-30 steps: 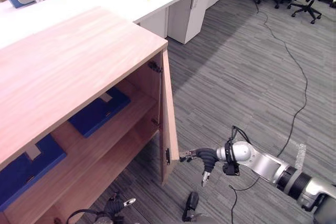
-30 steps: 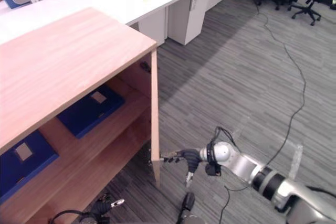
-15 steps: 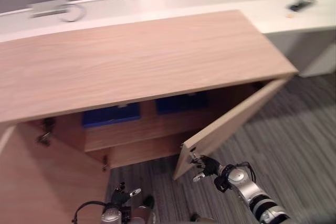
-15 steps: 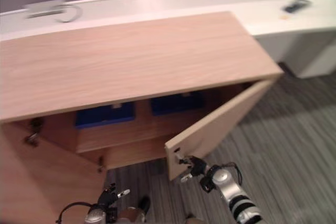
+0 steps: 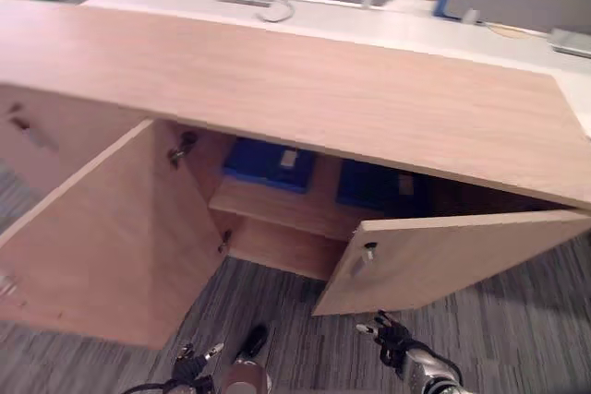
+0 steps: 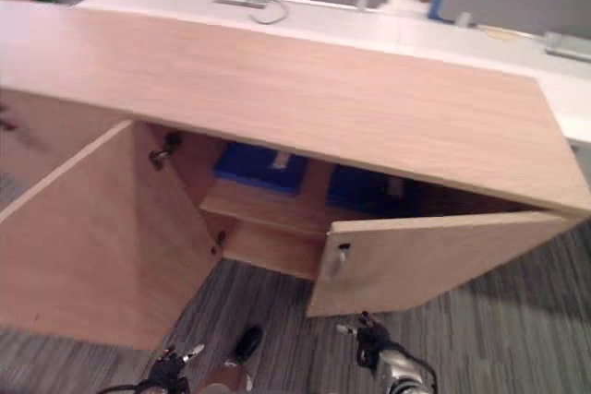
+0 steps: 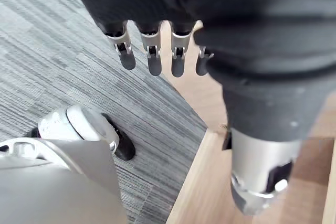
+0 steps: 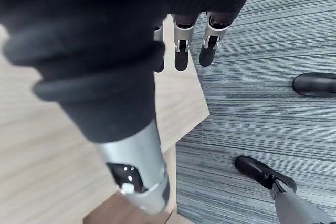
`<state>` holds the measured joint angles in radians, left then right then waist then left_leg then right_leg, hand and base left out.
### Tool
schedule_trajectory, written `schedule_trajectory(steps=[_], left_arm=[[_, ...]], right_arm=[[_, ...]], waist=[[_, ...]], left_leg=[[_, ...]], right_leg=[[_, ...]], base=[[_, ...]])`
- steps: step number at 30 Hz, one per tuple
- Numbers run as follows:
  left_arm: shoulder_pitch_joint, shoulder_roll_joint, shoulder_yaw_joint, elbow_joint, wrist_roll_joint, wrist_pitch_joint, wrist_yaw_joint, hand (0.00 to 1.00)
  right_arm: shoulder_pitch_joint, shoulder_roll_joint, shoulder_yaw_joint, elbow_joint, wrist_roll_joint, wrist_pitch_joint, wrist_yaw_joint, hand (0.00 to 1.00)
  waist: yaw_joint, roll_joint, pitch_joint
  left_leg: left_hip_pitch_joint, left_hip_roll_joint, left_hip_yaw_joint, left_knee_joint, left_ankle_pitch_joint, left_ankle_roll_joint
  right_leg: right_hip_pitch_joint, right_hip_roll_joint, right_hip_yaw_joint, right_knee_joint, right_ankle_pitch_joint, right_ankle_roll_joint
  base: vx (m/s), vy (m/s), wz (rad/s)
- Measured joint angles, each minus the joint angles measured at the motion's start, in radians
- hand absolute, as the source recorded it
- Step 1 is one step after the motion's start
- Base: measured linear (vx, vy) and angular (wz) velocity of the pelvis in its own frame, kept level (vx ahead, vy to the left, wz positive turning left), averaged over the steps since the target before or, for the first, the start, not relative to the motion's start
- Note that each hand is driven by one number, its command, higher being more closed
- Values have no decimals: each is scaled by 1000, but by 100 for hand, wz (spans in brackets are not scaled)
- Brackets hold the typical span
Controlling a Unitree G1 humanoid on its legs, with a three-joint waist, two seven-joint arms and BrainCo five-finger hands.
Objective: Walk over to the cabinet, pick up the folder, carry it to the office cabinet, place the folder inside the office cabinet, then close the office cabinet door
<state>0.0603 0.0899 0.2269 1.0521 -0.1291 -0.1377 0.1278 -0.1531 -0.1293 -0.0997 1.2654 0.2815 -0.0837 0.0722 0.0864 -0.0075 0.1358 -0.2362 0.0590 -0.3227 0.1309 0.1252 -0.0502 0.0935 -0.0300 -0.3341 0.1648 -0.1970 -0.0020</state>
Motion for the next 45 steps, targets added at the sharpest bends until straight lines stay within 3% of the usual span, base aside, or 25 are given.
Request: schedule_trajectory(steps=[1, 3, 4, 5, 6, 8, 9, 10, 11, 15, 17, 19, 21, 25, 31, 32, 34, 41, 45], left_arm=[[4, 1, -3, -1, 0, 2, 2, 0], [14, -1, -4, -2, 1, 3, 4, 0], [22, -5, -13, -2, 2, 4, 6, 0], [19, -9, -19, -1, 1, 7, 6, 0], [18, -6, -27, -2, 1, 8, 6, 0], [-2, 5, -44, 0, -5, 12, 7, 0], [-6, 12, -26, 5, -23, 13, 7, 0], [-11, 3, -4, 19, -37, 14, 7, 0], [19, -20, 35, 28, -83, 16, 7, 0], [33, -27, 110, 37, -191, 21, -2, 0], [43, -31, 156, 5, -216, 24, -2, 0], [107, -54, 185, -196, -236, 25, -1, 0], [152, -69, 185, -366, -232, 25, -2, 0], [168, -69, 183, -585, -100, 25, -6, 0], [110, -50, 177, -654, 181, 70, 2, 0], [77, -21, 176, -655, 258, 82, 3, 0], [49, 6, 177, -655, 287, 89, 3, 0], [-152, 232, 118, -562, 390, 106, -1, 0], [-293, 338, 63, -340, 394, 112, -37, 0]], right_arm=[[18, -2, -40, 11, -32, 9, -12, 0], [35, -4, -83, 16, -53, 19, -27, 0], [42, -6, -127, 15, -68, 24, -37, 0], [38, -1, -175, 14, -67, 29, -45, 0], [38, 3, -194, 16, -65, 34, -47, 0], [67, 9, -276, 20, -49, 41, -58, 0], [76, 25, -330, 29, -21, 38, -65, 0], [88, 26, -378, 36, -15, 39, -70, 0], [119, 31, -446, 28, 15, 43, -76, 0], [171, 89, -543, 31, 59, 48, -73, 0], [172, 101, -551, 30, 81, 44, -74, 0], [172, 101, -547, 22, 91, 42, -66, 0], [175, 101, -543, 21, 91, 42, -60, 0], [195, 100, -515, -32, 89, 43, -53, 0], [221, 102, -465, -77, 50, 47, -40, 0], [223, 102, -465, -83, 45, 56, -35, 0], [223, 102, -466, -85, 44, 62, -35, 0], [216, 94, -517, -95, 10, 66, -21, 0], [213, 90, -590, -94, 10, 70, -10, 0]], waist=[[-4, -5, 3], [-10, 6, 5], [-20, 26, 4], [-22, 44, 19], [-16, 44, 22], [-66, 17, 11], [-84, -9, 13], [-72, 4, 15], [-75, 47, -5], [-82, 17, -18], [-82, 17, -18], [-80, 17, -20], [-73, 17, -20], [-75, 42, -34], [-87, 48, -42], [-93, 48, -43], [-95, 47, -43], [-105, 42, -47], [-125, 34, -58]], left_leg=[[-43, 19, 190, 144, -62, 14], [-40, 65, 397, 293, -160, 19], [-28, 103, 510, 352, -236, 21], [-24, 97, 546, 340, -251, 42], [-20, 74, 534, 315, -238, 51], [29, -41, 485, 74, -142, 65], [25, -45, 576, 127, -197, 81], [33, 13, 626, 264, -253, 100], [104, 55, 608, 216, -266, 26], [199, -62, 564, -38, -122, 47], [224, -79, 548, -128, -69, 51], [240, -88, 530, -222, -6, 57], [238, -89, 527, -226, 1, 62], [235, -84, 527, -227, 3, 61], [235, -66, 547, -227, 1, 63], [235, -61, 555, -227, 1, 57], [237, -57, 564, -227, -2, 53], [259, -37, 620, -225, -15, 34], [277, -32, 651, -225, -19, 29]], right_leg=[[8, -26, -48, 6, 0, 0], [19, -56, -81, 19, 0, 2], [25, -68, -106, 36, 1, 9], [20, -76, -105, 61, -6, 28], [6, -81, -101, 62, -13, 37], [0, -76, -68, -41, -4, 17], [10, -113, -83, -74, 56, 26], [16, -126, -108, -62, 61, 38], [47, -114, -130, -51, 57, 61], [60, -182, -186, -53, 86, 88], [52, -187, -190, -53, 95, 94], [30, -187, -191, -53, 96, 94], [28, -185, -192, -54, 95, 94], [31, -174, -192, -79, 93, 86], [35, -151, -179, -112, 105, 70], [36, -145, -174, -124, 110, 72], [35, -141, -163, -129, 112, 74], [40, -116, -107, -141, 118, 74], [46, -113, -93, -142, 113, 64]], base=[[-66, 71, 119], [29, 146, 81], [81, 281, 77], [58, 310, 57], [-21, 271, 79], [-107, 87, 143], [-45, 31, 132], [59, 82, 95], [83, 144, 62], [27, 125, 53], [-31, 72, 32], [-77, 56, 21], [-93, -6, 8], [-120, -24, -1], [-34, -27, -9], [29, -42, -15], [53, -43, -19], [59, -43, -23], [-9, -15, -18]])
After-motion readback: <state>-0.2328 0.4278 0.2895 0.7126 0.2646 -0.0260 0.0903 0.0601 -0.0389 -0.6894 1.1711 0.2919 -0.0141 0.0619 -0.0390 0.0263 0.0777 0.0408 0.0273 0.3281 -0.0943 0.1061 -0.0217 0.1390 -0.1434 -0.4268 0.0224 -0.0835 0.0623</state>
